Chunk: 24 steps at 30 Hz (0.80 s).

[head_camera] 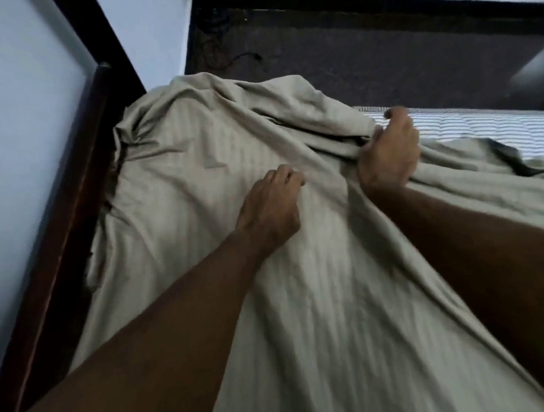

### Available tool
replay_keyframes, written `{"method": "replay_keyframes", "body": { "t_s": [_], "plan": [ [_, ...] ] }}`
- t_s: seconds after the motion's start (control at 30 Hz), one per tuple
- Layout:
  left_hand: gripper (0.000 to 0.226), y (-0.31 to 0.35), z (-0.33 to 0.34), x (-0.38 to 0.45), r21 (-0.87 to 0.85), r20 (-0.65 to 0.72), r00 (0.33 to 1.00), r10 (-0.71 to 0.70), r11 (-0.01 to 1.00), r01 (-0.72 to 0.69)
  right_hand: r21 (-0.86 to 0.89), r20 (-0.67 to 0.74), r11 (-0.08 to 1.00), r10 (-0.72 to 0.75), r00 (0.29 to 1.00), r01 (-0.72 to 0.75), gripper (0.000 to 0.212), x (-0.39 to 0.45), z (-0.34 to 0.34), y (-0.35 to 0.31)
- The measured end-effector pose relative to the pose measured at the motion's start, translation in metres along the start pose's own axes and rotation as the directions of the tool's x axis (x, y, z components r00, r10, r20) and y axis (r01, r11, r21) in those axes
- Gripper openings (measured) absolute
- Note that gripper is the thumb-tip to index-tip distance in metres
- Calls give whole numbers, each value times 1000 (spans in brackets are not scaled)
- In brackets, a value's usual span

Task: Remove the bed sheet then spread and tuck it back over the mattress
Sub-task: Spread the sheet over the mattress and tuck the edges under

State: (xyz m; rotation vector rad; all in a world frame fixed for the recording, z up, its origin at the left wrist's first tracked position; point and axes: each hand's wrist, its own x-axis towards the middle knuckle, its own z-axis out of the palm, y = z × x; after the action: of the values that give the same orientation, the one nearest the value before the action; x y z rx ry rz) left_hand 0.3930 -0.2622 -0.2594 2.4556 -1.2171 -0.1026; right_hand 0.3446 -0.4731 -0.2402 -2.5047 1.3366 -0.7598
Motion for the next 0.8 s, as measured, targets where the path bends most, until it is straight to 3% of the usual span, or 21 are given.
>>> {"method": "replay_keyframes", "body": {
  "t_s": [0.07,0.13,0.2,0.27,0.33,0.43,0.47,0.53,0.6,0.67,0.73,0.8],
  "plan": [
    [36,25,6,13,-79,40,996,-84,993,87,-81,266,990,136,954,-119,63,34,-8,35],
    [30,61,10,27,-183,55,978,-202,961,209,-173,496,980,170,851,-95,79,57,-14,69],
    [30,95,13,45,-256,34,971,-237,937,237,-149,606,989,103,789,-14,58,66,-12,84],
    [34,127,16,70,-290,31,969,-244,926,243,-87,626,996,50,778,6,38,74,-10,87],
    [43,158,23,96,-289,91,953,-288,908,302,-96,664,995,46,746,24,31,83,-12,98],
    [71,192,37,127,-257,258,880,-400,849,461,-123,776,990,49,629,75,15,102,-24,109],
    [78,205,41,137,-261,306,851,-426,823,506,-98,777,991,20,629,89,12,118,-30,109],
    [93,225,45,158,-269,363,809,-462,780,566,77,687,993,-114,717,84,17,153,-36,99],
    [100,247,49,176,-260,337,795,-504,762,593,404,608,915,-284,741,19,54,186,-47,90],
    [97,266,56,189,-238,272,803,-530,772,590,572,587,820,-389,710,-23,90,202,-54,95],
    [88,281,64,195,-199,248,809,-533,789,581,521,578,852,-392,716,45,98,197,-57,120],
    [74,296,77,197,-149,253,812,-526,808,570,264,514,947,-298,804,183,82,189,-63,164]
  ]
}}
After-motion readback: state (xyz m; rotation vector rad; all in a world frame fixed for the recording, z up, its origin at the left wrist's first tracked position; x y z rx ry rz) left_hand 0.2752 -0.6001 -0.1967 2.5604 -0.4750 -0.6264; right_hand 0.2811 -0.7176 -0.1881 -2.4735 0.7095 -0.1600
